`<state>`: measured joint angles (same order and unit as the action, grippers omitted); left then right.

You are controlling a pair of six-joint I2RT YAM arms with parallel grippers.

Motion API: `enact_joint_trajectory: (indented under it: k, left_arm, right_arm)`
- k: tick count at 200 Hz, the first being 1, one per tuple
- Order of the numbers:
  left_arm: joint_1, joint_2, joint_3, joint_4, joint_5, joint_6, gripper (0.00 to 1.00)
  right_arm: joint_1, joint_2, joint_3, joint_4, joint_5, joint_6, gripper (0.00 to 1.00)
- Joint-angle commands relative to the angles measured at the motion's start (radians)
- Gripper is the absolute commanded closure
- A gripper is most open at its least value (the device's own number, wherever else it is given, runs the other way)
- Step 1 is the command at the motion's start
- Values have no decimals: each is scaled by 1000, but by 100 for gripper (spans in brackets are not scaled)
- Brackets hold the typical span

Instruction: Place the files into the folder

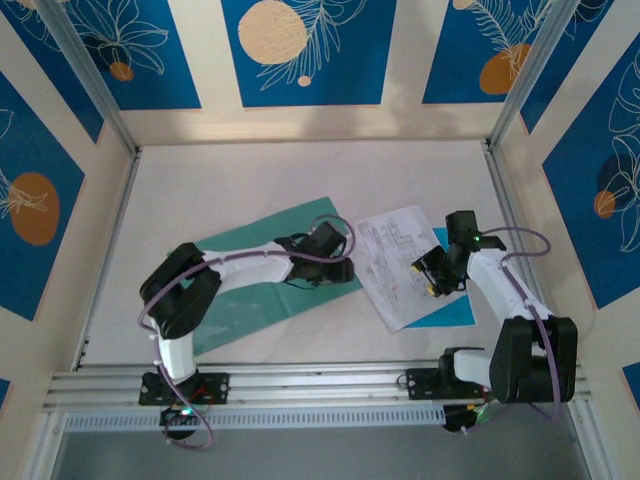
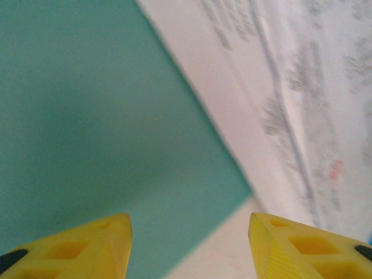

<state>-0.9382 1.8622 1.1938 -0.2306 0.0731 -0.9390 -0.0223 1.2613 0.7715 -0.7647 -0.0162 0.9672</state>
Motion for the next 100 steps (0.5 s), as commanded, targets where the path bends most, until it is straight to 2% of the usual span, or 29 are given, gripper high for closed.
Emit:
enact_joint_trajectory:
  k: [1, 37, 54, 100]
  left_arm:
    - [-65, 41, 50, 127, 40, -190, 44]
    - [-110, 76, 23, 165, 23, -346, 41]
    - [-118, 94, -1, 248, 52, -397, 40]
    - [-146, 161, 37, 283, 83, -454, 40]
  right_arm:
    - [-42, 97, 28, 45, -113, -73, 51]
    - [-104, 263, 112, 39, -139, -139, 54]
    - [-124, 290, 111, 54, -137, -139, 54]
    - [-141, 316, 91, 74, -142, -128, 54]
